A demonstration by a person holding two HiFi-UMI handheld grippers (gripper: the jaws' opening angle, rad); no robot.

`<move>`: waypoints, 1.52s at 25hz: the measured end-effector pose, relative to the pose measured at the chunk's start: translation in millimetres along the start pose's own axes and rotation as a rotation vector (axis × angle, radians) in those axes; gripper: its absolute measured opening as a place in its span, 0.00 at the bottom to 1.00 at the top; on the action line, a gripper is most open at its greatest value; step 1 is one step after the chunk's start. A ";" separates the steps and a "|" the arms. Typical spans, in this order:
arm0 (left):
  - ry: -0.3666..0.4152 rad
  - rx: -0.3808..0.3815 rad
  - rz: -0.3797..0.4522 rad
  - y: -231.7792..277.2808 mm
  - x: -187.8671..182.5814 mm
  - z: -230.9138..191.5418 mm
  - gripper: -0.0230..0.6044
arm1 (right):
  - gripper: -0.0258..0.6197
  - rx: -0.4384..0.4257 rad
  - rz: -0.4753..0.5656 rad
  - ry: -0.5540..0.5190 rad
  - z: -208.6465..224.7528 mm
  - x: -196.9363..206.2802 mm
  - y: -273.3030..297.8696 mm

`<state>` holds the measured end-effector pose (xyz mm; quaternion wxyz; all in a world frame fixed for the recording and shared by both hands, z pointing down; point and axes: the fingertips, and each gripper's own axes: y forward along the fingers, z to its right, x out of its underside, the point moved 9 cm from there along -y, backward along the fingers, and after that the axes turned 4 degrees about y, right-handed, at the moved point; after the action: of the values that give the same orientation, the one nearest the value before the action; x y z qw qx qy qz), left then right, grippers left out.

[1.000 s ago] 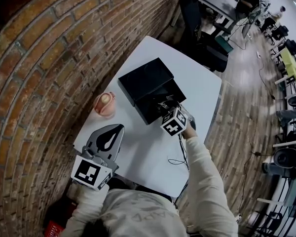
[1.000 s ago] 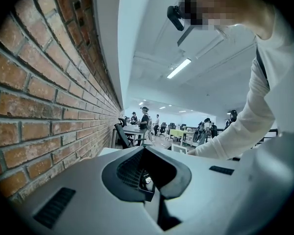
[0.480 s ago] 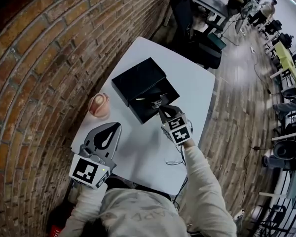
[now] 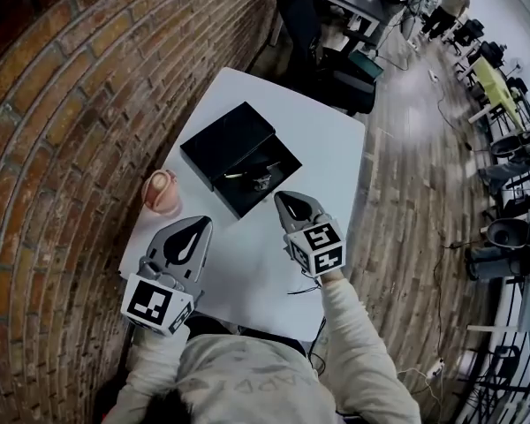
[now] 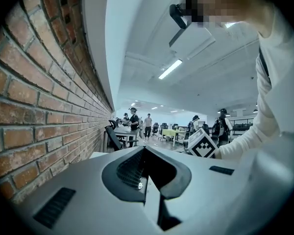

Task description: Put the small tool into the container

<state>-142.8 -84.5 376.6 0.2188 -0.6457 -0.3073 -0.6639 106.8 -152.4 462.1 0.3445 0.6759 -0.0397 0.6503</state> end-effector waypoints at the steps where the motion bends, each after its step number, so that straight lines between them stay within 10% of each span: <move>1: 0.002 0.004 0.001 0.9 -0.7 1.2 0.04 | 0.05 0.007 0.017 0.010 -0.9 -1.6 -5.5; 38: 0.065 0.091 0.065 12.0 -31.2 41.3 0.04 | 0.06 0.154 0.346 0.092 -46.4 -34.0 -145.6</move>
<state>-102.4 -67.9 346.1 0.2793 -0.6228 -0.3087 -0.6625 135.2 -31.2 367.2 0.1762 0.6530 -0.0896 0.7311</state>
